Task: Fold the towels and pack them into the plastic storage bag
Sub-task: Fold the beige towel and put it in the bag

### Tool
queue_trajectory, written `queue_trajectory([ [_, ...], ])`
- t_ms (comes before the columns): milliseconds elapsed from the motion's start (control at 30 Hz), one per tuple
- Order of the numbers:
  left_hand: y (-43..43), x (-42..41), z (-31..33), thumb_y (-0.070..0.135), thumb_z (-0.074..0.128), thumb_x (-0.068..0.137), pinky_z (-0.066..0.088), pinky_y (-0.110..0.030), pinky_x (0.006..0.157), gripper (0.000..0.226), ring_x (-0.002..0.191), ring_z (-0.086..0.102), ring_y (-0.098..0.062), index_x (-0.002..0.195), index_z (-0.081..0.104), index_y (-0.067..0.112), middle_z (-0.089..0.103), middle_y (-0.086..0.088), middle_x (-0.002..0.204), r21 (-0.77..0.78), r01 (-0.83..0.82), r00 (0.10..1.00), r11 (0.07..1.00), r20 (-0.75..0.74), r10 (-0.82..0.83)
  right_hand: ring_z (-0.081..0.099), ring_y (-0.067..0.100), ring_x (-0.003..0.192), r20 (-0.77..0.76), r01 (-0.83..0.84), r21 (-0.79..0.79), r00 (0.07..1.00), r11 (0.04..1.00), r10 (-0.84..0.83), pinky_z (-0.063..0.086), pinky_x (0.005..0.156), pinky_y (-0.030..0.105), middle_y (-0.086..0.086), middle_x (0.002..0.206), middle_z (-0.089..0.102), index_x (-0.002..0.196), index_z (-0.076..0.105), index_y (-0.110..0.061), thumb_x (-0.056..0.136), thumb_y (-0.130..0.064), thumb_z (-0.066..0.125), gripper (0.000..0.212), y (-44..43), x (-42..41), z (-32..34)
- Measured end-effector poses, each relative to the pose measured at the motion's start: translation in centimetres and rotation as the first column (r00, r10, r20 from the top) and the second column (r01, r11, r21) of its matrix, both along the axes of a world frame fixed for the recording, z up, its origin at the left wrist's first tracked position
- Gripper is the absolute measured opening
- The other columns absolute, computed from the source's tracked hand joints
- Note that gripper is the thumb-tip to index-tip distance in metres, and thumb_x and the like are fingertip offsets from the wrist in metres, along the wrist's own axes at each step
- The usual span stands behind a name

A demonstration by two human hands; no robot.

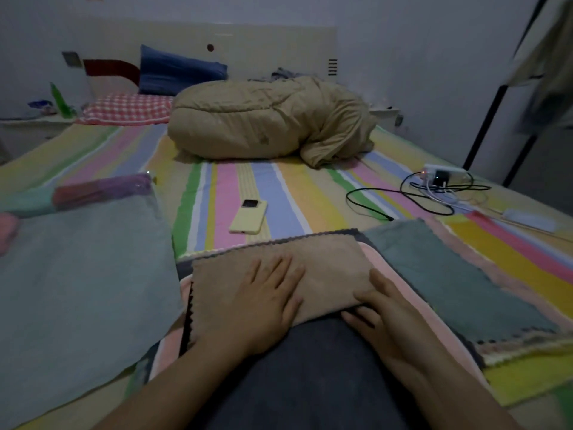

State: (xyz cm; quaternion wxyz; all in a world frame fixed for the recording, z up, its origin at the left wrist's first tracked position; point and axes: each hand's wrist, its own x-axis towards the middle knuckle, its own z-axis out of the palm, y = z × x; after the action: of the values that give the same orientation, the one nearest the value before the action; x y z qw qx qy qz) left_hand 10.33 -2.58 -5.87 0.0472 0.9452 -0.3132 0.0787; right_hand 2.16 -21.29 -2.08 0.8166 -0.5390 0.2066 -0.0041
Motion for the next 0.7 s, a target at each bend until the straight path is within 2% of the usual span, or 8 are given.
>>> queue_trajectory([
  [67, 0.1, -0.2, 0.5, 0.058, 0.001, 0.087, 0.0, -0.036, 0.12, 0.073, 0.147, 0.01, -0.011, 0.15, 0.023, 0.029, 0.015, 0.007, 0.159, -0.129, -0.005, 0.996, 0.992, -0.094, -0.007, 0.057, 0.017, 0.11, 0.016, 0.094, -0.146, 0.996, 0.985, -0.093, 0.047, 0.09, 0.033, 0.0, 0.135, 0.05, 0.142, 0.038, -0.026, 0.089, -0.001, 0.049, 0.06, 1.4, 0.9, -0.5],
  [133, 0.8, -0.8, 1.7, 0.05, 0.024, 0.095, 0.017, -0.027, 0.116, 0.054, 0.138, 0.031, -0.007, 0.141, 0.043, 0.028, 0.038, 0.009, 0.149, -0.393, -0.066, 0.989, 0.917, -0.15, 0.007, 0.048, 0.019, 0.118, 0.037, 0.149, -0.39, 0.989, 0.908, -0.146, 0.042, 0.096, 0.033, 0.001, 0.14, 0.042, 0.144, 0.036, -0.022, 0.089, -0.002, 0.043, 0.06, 2.9, 1.8, -0.5],
  [267, 2.9, -1.2, 3.9, 0.018, 0.042, 0.1, 0.041, -0.01, 0.08, 0.024, 0.092, 0.058, 0.007, 0.111, 0.063, 0.022, 0.062, 0.011, 0.11, -0.725, -0.346, 0.919, 0.596, -0.391, 0.058, 0.033, 0.024, 0.127, 0.221, 0.162, -0.833, 0.974, 0.53, 0.05, 0.032, 0.107, 0.036, 0.006, 0.136, 0.038, 0.143, 0.036, -0.017, 0.086, -0.002, 0.041, 0.058, 6.3, 2.8, 0.8],
  [367, 4.6, -1.2, 6.8, 0.013, 0.031, 0.101, 0.041, -0.03, 0.06, 0.031, 0.065, 0.05, -0.022, 0.077, 0.05, 0.014, 0.052, -0.007, 0.075, -0.653, -0.743, 0.616, 0.15, -0.754, -0.229, 0.046, 0.026, 0.114, 0.302, 0.229, -0.948, 0.864, 0.22, 0.403, 0.042, 0.097, 0.037, 0.008, 0.127, 0.052, 0.121, 0.059, -0.015, 0.081, -0.011, 0.041, 0.044, 9.5, 2.4, 1.6],
  [467, 7.5, -0.7, 7.2, 0.023, 0.04, 0.099, 0.052, -0.03, 0.059, 0.026, 0.064, 0.052, -0.022, 0.084, 0.056, 0.01, 0.056, -0.009, 0.068, -0.534, -0.844, 0.509, 0.054, -0.828, -0.237, 0.038, 0.027, 0.131, 0.09, 0.13, -0.992, 0.747, -0.011, 0.659, 0.027, 0.112, 0.039, 0.0, 0.133, 0.054, 0.11, 0.067, -0.026, 0.078, -0.026, 0.03, 0.048, 11.5, 1.8, 1.0],
  [533, 8.8, -0.3, 6.6, 0.032, 0.039, 0.1, 0.048, -0.026, 0.054, 0.033, 0.064, 0.051, -0.021, 0.103, 0.059, 0.006, 0.056, -0.008, 0.076, -0.504, -0.859, 0.475, 0.087, -0.85, -0.226, 0.02, 0.019, 0.142, -0.015, -0.011, -1.0, 0.707, -0.01, 0.707, 0.011, 0.117, 0.034, -0.008, 0.142, 0.044, 0.107, 0.068, -0.034, 0.076, -0.025, 0.033, 0.047, 11.7, 1.2, 0.7],
  [600, 9.2, -0.1, 6.1, 0.031, 0.043, 0.099, 0.042, -0.025, 0.054, 0.041, 0.063, 0.051, -0.018, 0.136, 0.044, 0.013, 0.058, -0.007, 0.087, -0.525, -0.841, 0.498, 0.133, -0.846, -0.189, 0.023, 0.014, 0.139, 0.053, -0.044, -0.992, 0.712, 0.12, 0.7, 0.017, 0.115, 0.031, -0.012, 0.14, 0.045, 0.093, 0.071, -0.034, 0.076, -0.021, 0.038, 0.04, 11.4, 1.0, 0.5],
  [700, 8.9, -0.2, 5.9, 0.01, 0.054, 0.094, 0.045, -0.025, 0.058, 0.056, 0.072, 0.055, -0.019, 0.143, 0.035, 0.029, 0.056, -0.013, 0.122, -0.622, -0.743, 0.624, 0.247, -0.777, -0.079, 0.039, 0.006, 0.121, 0.203, 0.056, -0.961, 0.81, 0.272, 0.55, 0.031, 0.098, 0.021, -0.011, 0.123, 0.053, 0.081, 0.07, -0.032, 0.074, -0.01, 0.047, 0.033, 10.1, 1.5, 0.4],
])
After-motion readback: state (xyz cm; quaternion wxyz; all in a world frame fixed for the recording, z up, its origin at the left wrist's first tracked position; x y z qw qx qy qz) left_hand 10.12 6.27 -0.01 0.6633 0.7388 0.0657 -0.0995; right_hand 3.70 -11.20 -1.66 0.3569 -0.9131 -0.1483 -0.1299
